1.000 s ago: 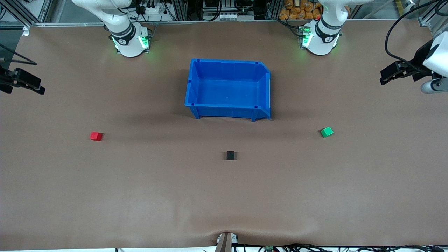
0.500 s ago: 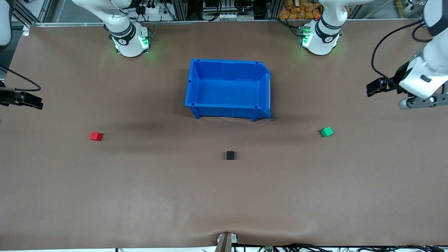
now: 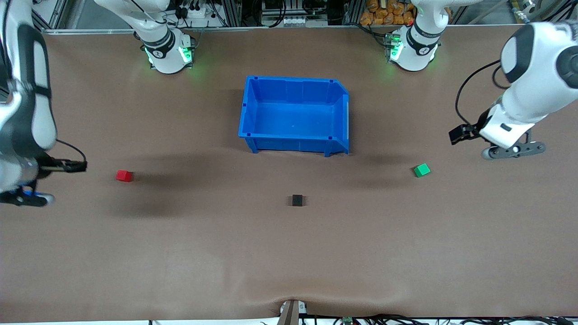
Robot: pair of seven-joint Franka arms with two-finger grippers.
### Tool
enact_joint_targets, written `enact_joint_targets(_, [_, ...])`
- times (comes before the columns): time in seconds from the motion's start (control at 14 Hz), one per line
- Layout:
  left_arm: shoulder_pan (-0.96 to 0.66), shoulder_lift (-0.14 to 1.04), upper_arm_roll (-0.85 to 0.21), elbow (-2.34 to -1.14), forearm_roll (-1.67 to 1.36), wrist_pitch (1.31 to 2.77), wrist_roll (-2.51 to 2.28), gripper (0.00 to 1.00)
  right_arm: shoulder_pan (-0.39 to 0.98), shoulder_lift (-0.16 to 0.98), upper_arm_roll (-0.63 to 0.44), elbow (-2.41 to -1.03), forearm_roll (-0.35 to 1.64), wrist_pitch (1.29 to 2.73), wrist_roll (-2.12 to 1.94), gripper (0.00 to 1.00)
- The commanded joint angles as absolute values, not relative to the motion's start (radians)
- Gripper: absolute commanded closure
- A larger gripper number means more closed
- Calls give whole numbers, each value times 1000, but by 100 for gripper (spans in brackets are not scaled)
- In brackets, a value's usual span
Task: Attach green and red cubes to black cube
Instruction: 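Lower and close the right gripper on the red cube while the left gripper grasps green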
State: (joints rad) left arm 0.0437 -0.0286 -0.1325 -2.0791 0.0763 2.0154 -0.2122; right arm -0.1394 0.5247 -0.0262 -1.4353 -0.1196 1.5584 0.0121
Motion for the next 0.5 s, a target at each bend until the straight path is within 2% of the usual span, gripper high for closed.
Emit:
enact_joint_targets(0.0, [69,-28,-137,-2174,63,2129,-291,0,-195,584,-14,-1454,2,1641,21,0])
enact_joint_targets(0.21, [66,50,-137,-2177,63,2201,-331,1,-180,591,-14,-1583,31,1803,40,0])
enact_joint_targets(0.29, [66,87,-137,-2175,63,2244,-333,9,-179,598,-15,-1609,20,1856,35,0])
enact_joint_targets(0.43, [66,167,-137,-2175,61,2345,-395,9,-186,629,-15,-1638,9,1884,25,0])
